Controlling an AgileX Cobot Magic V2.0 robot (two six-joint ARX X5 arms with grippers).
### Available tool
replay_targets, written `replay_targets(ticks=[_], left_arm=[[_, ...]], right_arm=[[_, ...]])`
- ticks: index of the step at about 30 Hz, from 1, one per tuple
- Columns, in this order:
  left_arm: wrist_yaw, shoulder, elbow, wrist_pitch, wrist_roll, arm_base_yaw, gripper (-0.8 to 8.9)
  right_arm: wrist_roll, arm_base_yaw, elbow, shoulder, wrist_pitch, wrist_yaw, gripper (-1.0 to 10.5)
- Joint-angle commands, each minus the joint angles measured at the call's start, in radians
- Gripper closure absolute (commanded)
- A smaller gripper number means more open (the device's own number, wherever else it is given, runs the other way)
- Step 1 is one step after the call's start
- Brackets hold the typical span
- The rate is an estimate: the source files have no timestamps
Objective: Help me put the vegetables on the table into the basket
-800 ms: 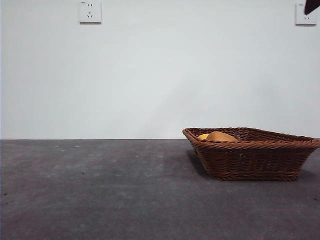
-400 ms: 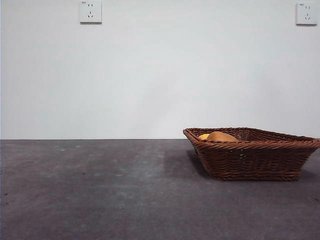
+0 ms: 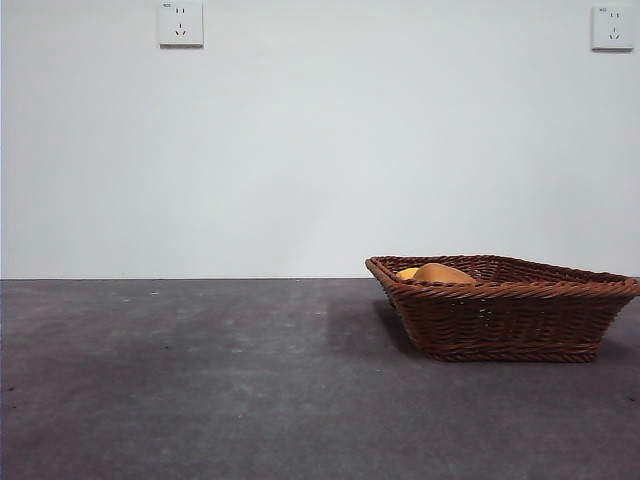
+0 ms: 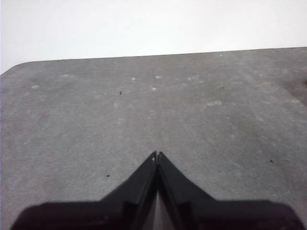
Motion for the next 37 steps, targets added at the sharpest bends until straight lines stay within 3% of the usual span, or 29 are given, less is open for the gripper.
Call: replay_targets(ticks=[1, 6, 15, 22, 29, 37], left_arm=[[0.001, 0.002, -0.011, 0.004, -0.006, 0.003, 8.17], [0.001, 0.002, -0.011, 0.004, -0.006, 0.003, 8.17], [0.001, 0.002, -0.011, 0.004, -0.006, 0.003, 8.17], [0.001, 0.002, -0.011, 0.004, -0.006, 0.003, 8.17], [0.000, 0.002, -0.011, 0.003, -0.006, 0.003, 8.17], [0.001, 0.016, -0.011, 0.003, -0.006, 0.003, 8.17]], right_arm=[[-0.044, -0.001, -0.095, -0.066, 0.026, 0.003, 9.5], [-0.043, -0.007, -0.336, -0.232, 0.075, 0.008, 9.5], [-0.037, -0.015, -0.947, -0.535, 0.364, 0.004, 9.5], [0.011, -0.020, -1.319, -0.683, 0.389, -0.005, 9.5], [0.044, -0.020, -1.538, -0.731, 0.417, -0.016, 9.5], [0.031, -0.020, -1.598, -0.731, 0.456, -0.015, 9.5]])
